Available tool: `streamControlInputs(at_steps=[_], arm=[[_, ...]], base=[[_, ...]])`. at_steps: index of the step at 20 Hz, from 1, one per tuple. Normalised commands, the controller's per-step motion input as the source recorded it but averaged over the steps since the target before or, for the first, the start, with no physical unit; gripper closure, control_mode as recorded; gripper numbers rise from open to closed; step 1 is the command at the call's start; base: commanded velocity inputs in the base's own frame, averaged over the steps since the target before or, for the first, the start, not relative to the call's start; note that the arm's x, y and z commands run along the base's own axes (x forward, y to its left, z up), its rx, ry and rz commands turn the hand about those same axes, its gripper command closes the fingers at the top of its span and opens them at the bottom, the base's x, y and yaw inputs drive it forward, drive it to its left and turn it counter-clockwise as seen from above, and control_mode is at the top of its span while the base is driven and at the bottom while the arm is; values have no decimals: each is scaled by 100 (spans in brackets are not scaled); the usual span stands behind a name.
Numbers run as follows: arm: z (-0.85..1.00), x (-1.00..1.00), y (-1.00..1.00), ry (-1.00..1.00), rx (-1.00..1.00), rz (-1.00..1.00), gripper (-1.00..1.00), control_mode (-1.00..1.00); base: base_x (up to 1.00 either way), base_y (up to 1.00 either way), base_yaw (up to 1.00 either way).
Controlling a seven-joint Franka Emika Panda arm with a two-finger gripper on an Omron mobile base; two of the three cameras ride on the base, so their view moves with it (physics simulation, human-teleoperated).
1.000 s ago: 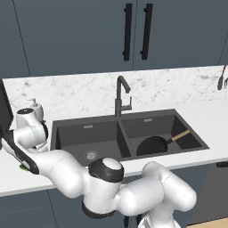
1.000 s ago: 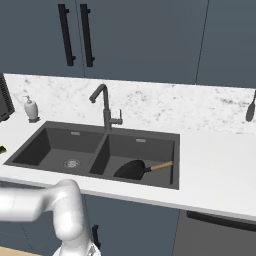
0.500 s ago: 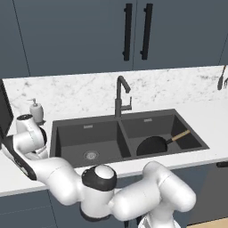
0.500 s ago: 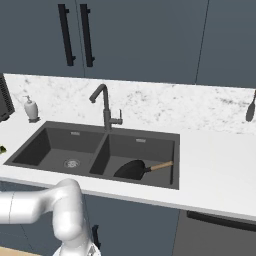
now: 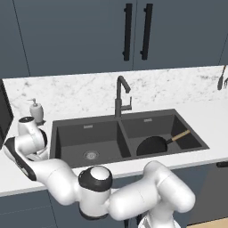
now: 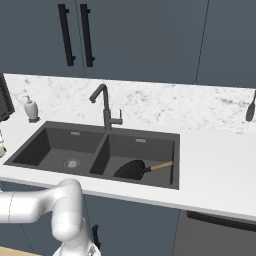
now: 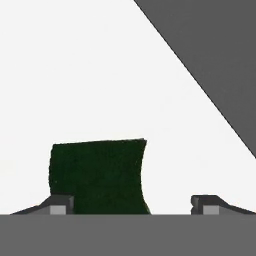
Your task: Pick the pan and sponge and place them into the sink. Then turn on the water.
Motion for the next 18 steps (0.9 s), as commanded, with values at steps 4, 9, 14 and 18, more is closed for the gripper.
streamControlInputs(at_steps=[4, 9, 14, 18], arm=[[-33, 23, 21, 0, 0, 0, -100, -100], [-31, 22, 25, -3, 0, 0, -100, -100], [-52, 0, 9, -10, 0, 2, -100, -100], [-35, -5, 1, -15, 0, 3, 100, -100]], base=[[0, 0, 0], [0, 0, 0], [0, 0, 0], [0, 0, 0]])
